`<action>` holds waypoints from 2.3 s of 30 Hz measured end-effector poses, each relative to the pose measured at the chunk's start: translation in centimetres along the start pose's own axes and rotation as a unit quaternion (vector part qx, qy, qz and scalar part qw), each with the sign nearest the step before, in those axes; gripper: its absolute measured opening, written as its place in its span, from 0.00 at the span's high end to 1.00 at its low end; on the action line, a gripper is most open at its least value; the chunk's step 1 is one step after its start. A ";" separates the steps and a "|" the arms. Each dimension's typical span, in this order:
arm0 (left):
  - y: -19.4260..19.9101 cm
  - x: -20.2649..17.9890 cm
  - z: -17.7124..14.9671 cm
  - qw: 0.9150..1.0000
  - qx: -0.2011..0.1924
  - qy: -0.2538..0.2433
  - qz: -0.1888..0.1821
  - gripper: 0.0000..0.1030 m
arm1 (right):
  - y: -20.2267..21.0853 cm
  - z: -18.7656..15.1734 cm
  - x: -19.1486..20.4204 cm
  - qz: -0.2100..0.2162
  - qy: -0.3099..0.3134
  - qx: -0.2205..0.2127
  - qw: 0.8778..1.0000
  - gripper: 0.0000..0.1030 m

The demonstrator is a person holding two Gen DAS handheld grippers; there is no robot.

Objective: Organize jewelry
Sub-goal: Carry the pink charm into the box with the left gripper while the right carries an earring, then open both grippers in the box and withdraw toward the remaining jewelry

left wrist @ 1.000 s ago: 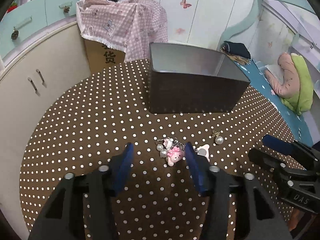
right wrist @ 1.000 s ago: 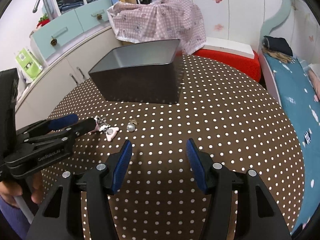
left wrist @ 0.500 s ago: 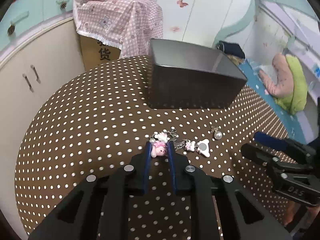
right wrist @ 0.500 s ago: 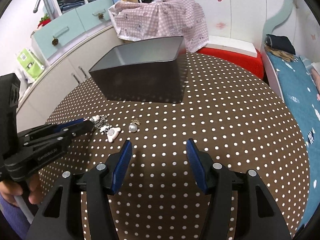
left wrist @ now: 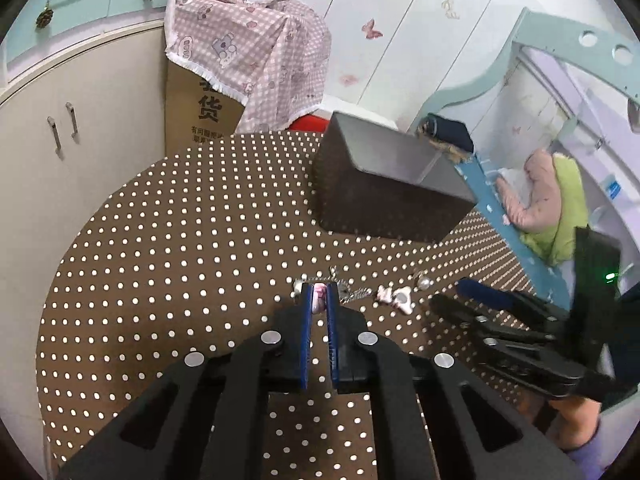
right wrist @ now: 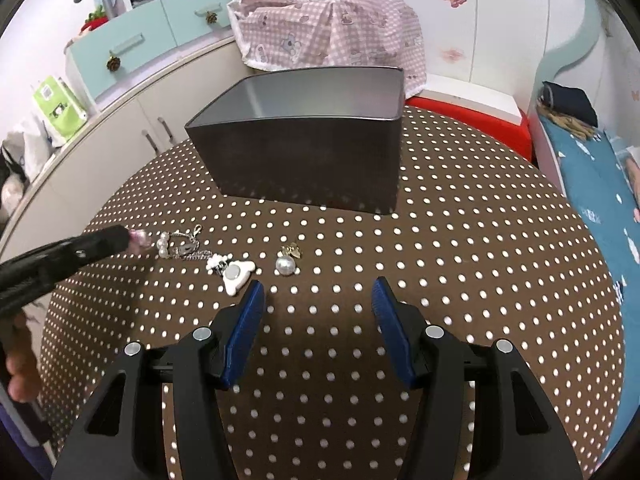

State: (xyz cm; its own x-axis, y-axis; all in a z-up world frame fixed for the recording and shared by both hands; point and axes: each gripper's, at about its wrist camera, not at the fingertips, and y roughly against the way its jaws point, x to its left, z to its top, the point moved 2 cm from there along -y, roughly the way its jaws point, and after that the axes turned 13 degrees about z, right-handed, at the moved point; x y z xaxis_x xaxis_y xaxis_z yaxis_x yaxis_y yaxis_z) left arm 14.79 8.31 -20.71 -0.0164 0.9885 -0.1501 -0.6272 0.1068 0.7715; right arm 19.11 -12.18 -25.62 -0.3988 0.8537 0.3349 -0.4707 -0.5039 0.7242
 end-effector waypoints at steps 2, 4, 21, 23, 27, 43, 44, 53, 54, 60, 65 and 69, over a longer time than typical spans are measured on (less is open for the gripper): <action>0.3 0.0 0.2 1.000 0.000 0.003 -0.016 0.95 | -0.4 0.5 0.1 -0.004 0.004 0.001 1.000 0.47; 0.7 0.2 0.5 0.999 0.001 0.021 -0.050 0.95 | -0.8 0.9 0.1 -0.003 0.006 0.001 1.000 0.47; 1.3 -0.1 3.1 0.999 -0.015 0.013 -0.047 0.95 | -0.4 1.2 1.3 0.001 0.050 0.005 0.999 0.89; 1.8 -0.6 3.5 0.999 -0.022 0.008 -0.048 0.95 | 0.7 1.6 1.3 0.009 0.046 -0.007 0.999 0.89; 2.6 -1.8 4.6 0.998 -0.033 -0.006 -0.057 0.95 | 3.2 2.8 1.5 0.020 0.046 -0.029 0.998 0.89; 1.1 -8.3 10.8 0.992 -0.004 -0.068 -0.103 0.95 | 7.2 10.3 -0.5 0.044 0.013 -0.083 0.996 0.89; 0.6 -8.4 11.0 0.993 0.000 -0.068 -0.099 0.95 | 6.9 10.6 -0.6 0.044 0.011 -0.080 0.996 0.89; -3.6 -9.1 11.3 0.993 0.045 -0.070 -0.080 0.95 | 3.5 11.6 -1.4 0.041 0.001 -0.052 0.998 0.89; -4.1 -9.1 11.3 0.993 0.050 -0.070 -0.079 0.95 | 3.1 11.6 -1.5 0.043 0.001 -0.048 0.998 0.89; -5.8 -9.0 10.8 0.993 0.068 -0.069 -0.072 0.94 | 1.6 11.3 -2.0 0.039 -0.007 -0.036 0.999 0.89; -6.4 -8.9 10.6 0.993 0.074 -0.066 -0.071 0.94 | 1.0 11.2 -2.3 0.040 -0.012 -0.035 0.999 0.89; -6.4 -8.9 10.5 0.993 0.074 -0.067 -0.070 0.94 | 0.9 11.2 -2.4 0.041 -0.013 -0.034 0.998 0.89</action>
State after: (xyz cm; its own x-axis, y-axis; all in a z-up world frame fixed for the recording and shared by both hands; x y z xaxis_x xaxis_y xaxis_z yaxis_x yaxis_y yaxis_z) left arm 27.15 -0.07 -17.78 0.1724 0.9673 -0.1859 -0.4943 0.2482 0.8331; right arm 28.47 -13.22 -19.03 -0.4188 0.8113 0.4079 -0.4900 -0.5801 0.6507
